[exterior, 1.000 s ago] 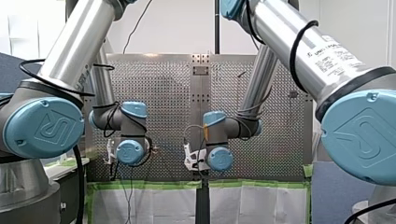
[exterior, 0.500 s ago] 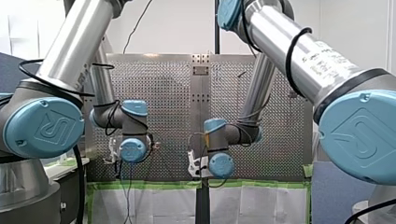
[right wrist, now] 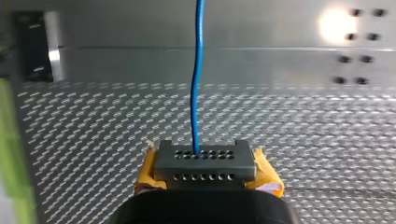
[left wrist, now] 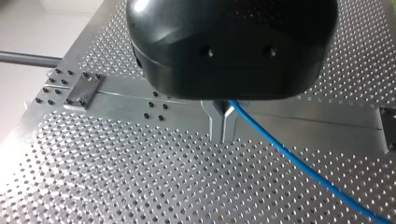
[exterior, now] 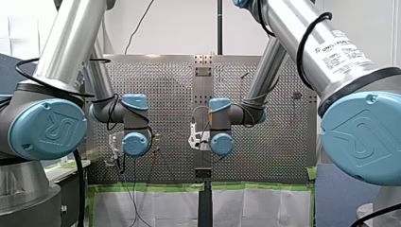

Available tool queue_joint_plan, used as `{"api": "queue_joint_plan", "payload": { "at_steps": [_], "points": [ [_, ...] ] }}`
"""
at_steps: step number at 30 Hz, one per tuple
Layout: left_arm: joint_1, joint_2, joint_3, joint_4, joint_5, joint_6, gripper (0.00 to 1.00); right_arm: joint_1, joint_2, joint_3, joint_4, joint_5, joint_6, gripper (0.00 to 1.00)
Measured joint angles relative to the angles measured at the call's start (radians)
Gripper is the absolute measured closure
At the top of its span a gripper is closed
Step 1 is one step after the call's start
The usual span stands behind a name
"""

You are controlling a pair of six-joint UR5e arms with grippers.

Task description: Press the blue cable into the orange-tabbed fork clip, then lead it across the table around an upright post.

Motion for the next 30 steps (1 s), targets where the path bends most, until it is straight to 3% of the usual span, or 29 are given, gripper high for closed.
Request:
{"api": "queue_joint_plan", "payload": {
  "at_steps": [4, 11, 17, 25, 30],
  "points": [
    [0.013, -0.039, 0.000, 0.041, -0.010, 0.017, 1.00, -0.005, 0.014, -0.016, -0.028, -0.006, 0.002, 1.00],
    [0.035, -0.101, 0.000, 0.102, -0.043, 0.048, 1.00, -0.015, 0.078, -0.049, -0.047, -0.014, 0.004, 1.00],
    [0.061, -0.135, 0.005, 0.124, -0.016, 0.063, 1.00, -0.025, 0.139, -0.089, -0.063, -0.025, 0.010, 1.00],
    [0.119, -0.212, 0.071, 0.155, 0.021, 0.045, 1.00, -0.037, 0.211, -0.150, -0.065, -0.045, 0.011, 1.00],
    [0.166, -0.260, 0.118, 0.155, 0.051, 0.060, 1.00, -0.047, 0.257, -0.193, -0.058, -0.064, 0.008, 1.00]
  ]
}}
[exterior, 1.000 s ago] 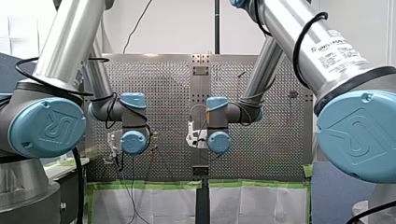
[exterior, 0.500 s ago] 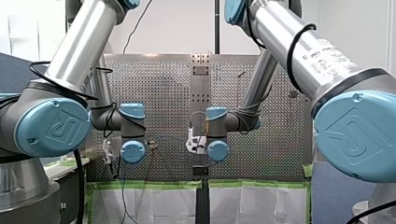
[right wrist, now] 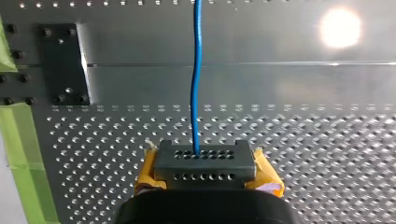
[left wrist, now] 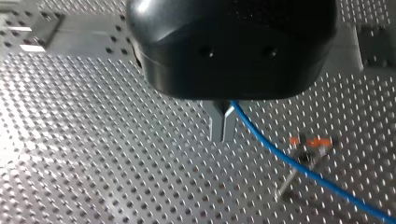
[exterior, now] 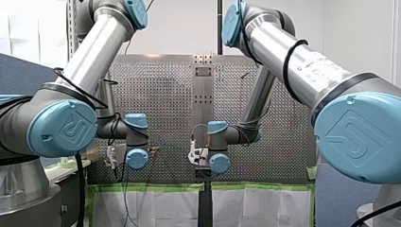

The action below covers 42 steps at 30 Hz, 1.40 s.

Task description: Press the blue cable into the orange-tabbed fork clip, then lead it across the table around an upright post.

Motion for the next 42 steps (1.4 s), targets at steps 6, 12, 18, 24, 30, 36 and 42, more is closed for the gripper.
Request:
{"api": "queue_joint_plan", "payload": {
  "at_steps": [6, 12, 18, 24, 30, 36, 42],
  "points": [
    [0.056, -0.056, 0.035, -0.011, 0.035, 0.032, 1.00, -0.006, 0.061, -0.061, 0.035, -0.002, 0.002, 1.00],
    [0.111, -0.112, 0.043, -0.028, 0.087, 0.038, 1.00, -0.024, 0.117, -0.116, 0.088, 0.000, -0.002, 1.00],
    [0.136, -0.170, 0.052, -0.034, 0.145, 0.034, 1.00, -0.035, 0.150, -0.166, 0.142, -0.003, -0.009, 1.00],
    [0.128, -0.227, 0.082, -0.066, 0.202, 0.048, 1.00, -0.034, 0.150, -0.192, 0.193, -0.023, -0.048, 1.00],
    [0.121, -0.258, 0.138, -0.127, 0.264, 0.054, 1.00, -0.027, 0.141, -0.195, 0.204, -0.080, -0.080, 1.00],
    [0.126, -0.260, 0.178, -0.181, 0.304, 0.022, 1.00, -0.029, 0.141, -0.195, 0.202, -0.121, -0.077, 1.00],
    [0.134, -0.260, 0.205, -0.233, 0.309, -0.007, 1.00, -0.035, 0.142, -0.195, 0.199, -0.132, -0.081, 1.00]
  ]
}}
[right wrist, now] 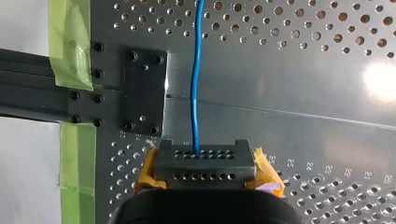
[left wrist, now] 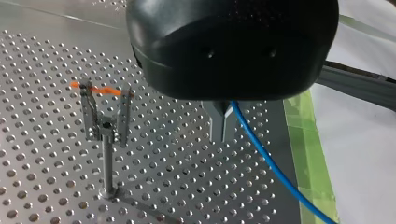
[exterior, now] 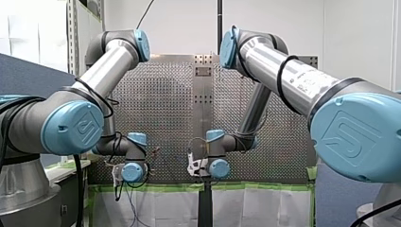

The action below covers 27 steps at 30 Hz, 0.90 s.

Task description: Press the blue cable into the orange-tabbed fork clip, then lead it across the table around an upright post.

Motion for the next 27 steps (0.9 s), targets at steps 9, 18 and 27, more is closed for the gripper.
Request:
{"api": "queue_joint_plan", "payload": {
  "at_steps": [9, 18, 27],
  "points": [
    [0.011, 0.000, 0.015, -0.018, -0.001, -0.023, 1.00, -0.002, 0.046, -0.019, -0.024, -0.027, -0.012, 1.00],
    [0.028, 0.000, 0.048, -0.032, 0.000, -0.040, 1.00, 0.002, 0.053, -0.054, -0.008, -0.030, -0.021, 1.00],
    [0.052, 0.001, 0.066, -0.035, 0.001, -0.071, 1.00, 0.002, 0.054, -0.098, 0.025, -0.032, -0.025, 1.00]
  ]
}}
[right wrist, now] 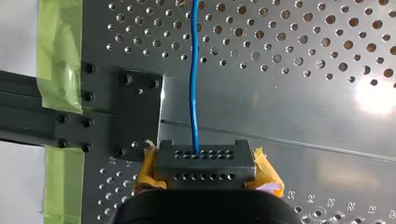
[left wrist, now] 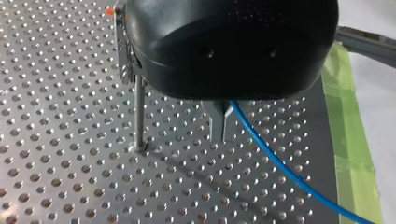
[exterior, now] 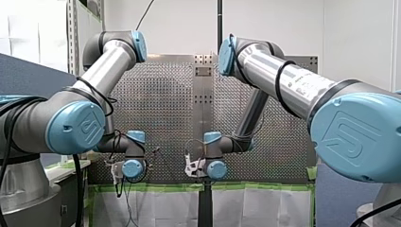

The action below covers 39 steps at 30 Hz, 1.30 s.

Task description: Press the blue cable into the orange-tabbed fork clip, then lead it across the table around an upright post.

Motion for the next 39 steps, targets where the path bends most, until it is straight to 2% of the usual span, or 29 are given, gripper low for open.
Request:
{"api": "queue_joint_plan", "payload": {
  "at_steps": [8, 16, 24, 30, 39],
  "points": [
    [0.025, 0.001, 0.001, 0.002, 0.002, -0.023, 1.00, 0.000, 0.001, -0.015, 0.002, -0.002, 0.000, 1.00],
    [0.040, 0.003, 0.001, -0.001, 0.025, -0.022, 1.00, -0.005, 0.001, -0.017, 0.004, -0.002, 0.000, 1.00],
    [0.035, 0.003, -0.008, -0.043, 0.030, 0.031, 1.00, -0.005, 0.002, -0.017, 0.012, -0.002, 0.000, 1.00],
    [0.031, 0.019, -0.029, -0.051, 0.042, 0.072, 1.00, -0.005, 0.002, -0.017, 0.014, -0.003, 0.000, 1.00],
    [0.024, 0.045, -0.039, -0.052, 0.043, 0.091, 1.00, -0.006, 0.001, -0.022, 0.014, -0.003, 0.000, 1.00]
  ]
}}
